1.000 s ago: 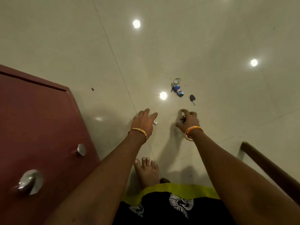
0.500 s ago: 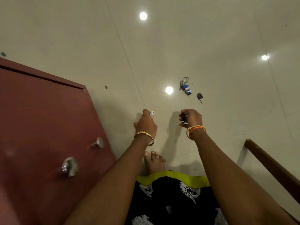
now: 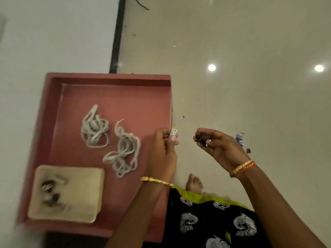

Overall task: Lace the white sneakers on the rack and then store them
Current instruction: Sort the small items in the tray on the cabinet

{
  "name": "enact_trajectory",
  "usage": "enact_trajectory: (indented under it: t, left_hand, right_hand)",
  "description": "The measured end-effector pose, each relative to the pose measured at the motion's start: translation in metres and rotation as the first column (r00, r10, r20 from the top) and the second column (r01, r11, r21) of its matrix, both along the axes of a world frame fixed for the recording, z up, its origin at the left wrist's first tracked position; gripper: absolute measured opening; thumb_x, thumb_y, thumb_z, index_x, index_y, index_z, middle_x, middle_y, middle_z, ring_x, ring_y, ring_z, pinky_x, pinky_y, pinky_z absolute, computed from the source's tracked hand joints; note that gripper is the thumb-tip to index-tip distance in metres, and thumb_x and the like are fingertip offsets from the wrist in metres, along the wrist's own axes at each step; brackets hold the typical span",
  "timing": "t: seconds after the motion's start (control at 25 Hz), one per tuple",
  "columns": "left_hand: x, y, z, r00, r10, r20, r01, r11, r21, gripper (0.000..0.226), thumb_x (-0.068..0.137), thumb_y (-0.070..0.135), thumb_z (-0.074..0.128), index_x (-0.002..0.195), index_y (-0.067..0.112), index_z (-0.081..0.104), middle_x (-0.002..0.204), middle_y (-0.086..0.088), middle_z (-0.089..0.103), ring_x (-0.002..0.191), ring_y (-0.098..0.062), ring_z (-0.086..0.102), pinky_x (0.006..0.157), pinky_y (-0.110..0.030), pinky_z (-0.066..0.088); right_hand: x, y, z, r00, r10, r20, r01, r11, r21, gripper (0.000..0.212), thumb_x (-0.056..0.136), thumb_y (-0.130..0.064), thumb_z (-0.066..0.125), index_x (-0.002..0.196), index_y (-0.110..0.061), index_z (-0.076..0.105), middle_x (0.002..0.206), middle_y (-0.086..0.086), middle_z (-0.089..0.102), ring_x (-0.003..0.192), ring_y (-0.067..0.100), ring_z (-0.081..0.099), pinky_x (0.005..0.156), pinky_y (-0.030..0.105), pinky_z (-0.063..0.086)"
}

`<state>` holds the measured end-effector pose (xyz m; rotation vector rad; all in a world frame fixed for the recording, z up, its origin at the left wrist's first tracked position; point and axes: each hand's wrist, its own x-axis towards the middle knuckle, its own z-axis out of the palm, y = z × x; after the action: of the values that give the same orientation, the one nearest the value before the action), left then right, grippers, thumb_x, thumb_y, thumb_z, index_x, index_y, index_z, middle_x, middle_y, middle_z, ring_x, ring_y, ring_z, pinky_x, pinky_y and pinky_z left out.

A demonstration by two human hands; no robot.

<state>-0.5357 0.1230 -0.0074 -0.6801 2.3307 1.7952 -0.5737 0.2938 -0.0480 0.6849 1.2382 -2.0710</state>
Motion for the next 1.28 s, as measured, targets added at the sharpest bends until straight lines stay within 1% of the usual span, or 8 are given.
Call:
enact_trajectory:
  t: [0.12, 0.24, 0.36, 0.52, 0.72, 0.96, 1.12, 1.28]
  left_hand:
    - [0.057, -0.069, 0.028, 0.977, 0.209, -0.026, -0.211, 0.968, -0.135, 0.005, 0.091, 0.028, 0.053, 0.09, 0.032, 0.051, 0.086, 0.014, 0.06, 0.079, 0.002, 0.059, 0.07, -0.011, 0.045]
    - [0.119, -0.121, 0.038, 0.896, 0.442, 0.032, -0.418, 0.866, -0.274, 0.008, 0.091, 0.017, 0.058, 0.095, 0.023, 0.055, 0.085, 0.017, 0.059, 0.08, 0.004, 0.056, 0.065, -0.003, 0.04]
    - [0.164, -0.158, 0.032, 0.755, 0.646, 0.115, -0.579, 0.739, -0.345, 0.011, 0.088, 0.014, 0.061, 0.099, 0.017, 0.059, 0.083, 0.012, 0.061, 0.085, -0.01, 0.06, 0.062, -0.004, 0.038]
    - [0.184, -0.197, 0.013, 0.722, 0.662, 0.201, -0.555, 0.728, -0.402, 0.051, 0.089, 0.018, 0.06, 0.138, 0.017, 0.045, 0.096, -0.003, 0.064, 0.094, -0.021, 0.062, 0.074, -0.023, 0.042]
    - [0.168, -0.243, -0.022, 0.724, 0.656, 0.215, -0.532, 0.729, -0.432, 0.027, 0.086, 0.015, 0.064, 0.112, 0.009, 0.061, 0.096, -0.01, 0.069, 0.084, -0.02, 0.066, 0.07, -0.028, 0.053]
    - [0.156, -0.265, -0.059, 0.681, 0.691, 0.243, -0.44, 0.651, -0.618, 0.029, 0.086, 0.023, 0.066, 0.105, 0.002, 0.06, 0.098, -0.014, 0.068, 0.088, -0.026, 0.068, 0.068, -0.034, 0.056]
    - [0.157, -0.27, -0.066, 0.67, 0.714, 0.201, -0.457, 0.611, -0.647, 0.033, 0.085, 0.032, 0.068, 0.1, 0.005, 0.056, 0.094, -0.014, 0.068, 0.078, -0.029, 0.069, 0.061, -0.041, 0.058]
    - [0.16, -0.27, -0.073, 0.662, 0.731, 0.165, -0.537, 0.616, -0.576, 0.022, 0.09, 0.023, 0.062, 0.099, 0.006, 0.052, 0.096, -0.016, 0.067, 0.076, -0.031, 0.07, 0.057, -0.042, 0.058]
  right_hand:
    - [0.029, -0.06, 0.038, 0.982, 0.173, -0.076, -0.174, 0.985, 0.001, 0.033, 0.07, -0.007, 0.073, 0.103, -0.003, 0.069, 0.104, 0.018, 0.068, 0.101, 0.035, 0.063, 0.089, 0.029, 0.054]
    - [0.062, -0.127, 0.051, 0.902, 0.415, -0.118, -0.411, 0.91, 0.06, 0.066, 0.037, -0.043, 0.092, 0.095, -0.015, 0.075, 0.094, 0.017, 0.063, 0.081, 0.031, 0.057, 0.071, 0.029, 0.05]
    - [0.088, -0.197, 0.052, 0.824, 0.523, -0.218, -0.51, 0.852, 0.114, 0.041, 0.06, -0.014, 0.087, 0.096, -0.005, 0.071, 0.076, 0.0, 0.067, 0.072, 0.011, 0.064, 0.07, 0.023, 0.051]
    - [0.113, -0.283, 0.034, 0.469, 0.771, -0.43, -0.517, 0.635, 0.574, 0.022, 0.072, 0.002, 0.076, 0.083, -0.014, 0.066, 0.07, -0.009, 0.056, 0.062, 0.002, 0.053, 0.06, 0.017, 0.044]
    - [0.114, -0.336, -0.014, 0.094, 0.938, -0.334, -0.309, 0.346, 0.886, 0.017, 0.077, 0.001, 0.067, 0.093, -0.004, 0.068, 0.095, 0.011, 0.065, 0.086, 0.028, 0.063, 0.077, 0.039, 0.051]
    - [0.124, -0.362, -0.028, 0.051, 0.982, -0.18, -0.164, 0.187, 0.969, 0.025, 0.092, -0.01, 0.052, 0.114, -0.002, 0.059, 0.118, 0.015, 0.057, 0.105, 0.034, 0.055, 0.077, 0.037, 0.044]
    - [0.129, -0.369, -0.032, 0.003, 0.967, -0.256, -0.001, 0.256, 0.967, 0.028, 0.084, 0.001, 0.058, 0.111, 0.0, 0.063, 0.11, 0.018, 0.061, 0.097, 0.038, 0.059, 0.073, 0.037, 0.05]
    - [0.137, -0.368, -0.034, 0.048, 0.97, -0.239, -0.036, 0.241, 0.97, 0.049, 0.085, 0.011, 0.047, 0.133, 0.0, 0.047, 0.119, 0.023, 0.05, 0.106, 0.036, 0.051, 0.078, 0.036, 0.046]
